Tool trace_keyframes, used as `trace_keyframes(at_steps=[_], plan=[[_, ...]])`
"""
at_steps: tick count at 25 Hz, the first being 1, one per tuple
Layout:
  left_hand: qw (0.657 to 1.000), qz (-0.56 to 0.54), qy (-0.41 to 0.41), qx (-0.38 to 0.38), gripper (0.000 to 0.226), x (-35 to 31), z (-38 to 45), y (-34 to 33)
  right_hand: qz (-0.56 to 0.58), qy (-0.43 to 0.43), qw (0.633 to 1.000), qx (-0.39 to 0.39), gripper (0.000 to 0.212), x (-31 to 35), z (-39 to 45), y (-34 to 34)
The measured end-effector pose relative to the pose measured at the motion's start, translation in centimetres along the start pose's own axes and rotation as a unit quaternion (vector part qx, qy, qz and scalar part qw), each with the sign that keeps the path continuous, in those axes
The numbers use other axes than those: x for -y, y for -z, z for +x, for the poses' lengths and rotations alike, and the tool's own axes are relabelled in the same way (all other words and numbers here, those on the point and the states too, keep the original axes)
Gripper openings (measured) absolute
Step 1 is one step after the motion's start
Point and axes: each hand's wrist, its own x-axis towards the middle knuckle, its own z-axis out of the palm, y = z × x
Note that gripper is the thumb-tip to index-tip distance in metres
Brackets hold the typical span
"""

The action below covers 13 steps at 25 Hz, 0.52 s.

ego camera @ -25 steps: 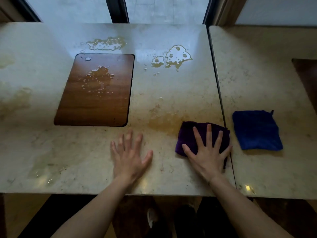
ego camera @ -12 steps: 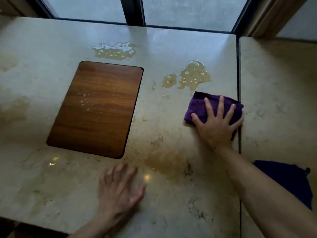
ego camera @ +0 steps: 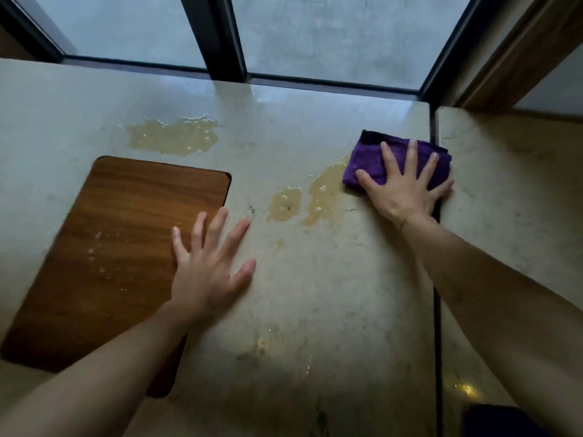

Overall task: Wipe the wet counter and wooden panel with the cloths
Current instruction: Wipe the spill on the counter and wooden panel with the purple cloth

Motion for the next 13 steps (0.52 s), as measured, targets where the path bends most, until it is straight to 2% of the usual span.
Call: trace_keyframes(at_steps=[6,13], plan=[[1.000,-0.006,-0.014,-0.021,0.072,0.2,0.5,-0.7,0.005,0.005,1.000,0.012,0.083,3.4,11.2,3.2],[1.000,-0.012,-0.014,-0.017,0.072,0.2,0.8,-0.7,-0.034,0.128,0.991,0.022,0.076,6.7,9.8,1.7]])
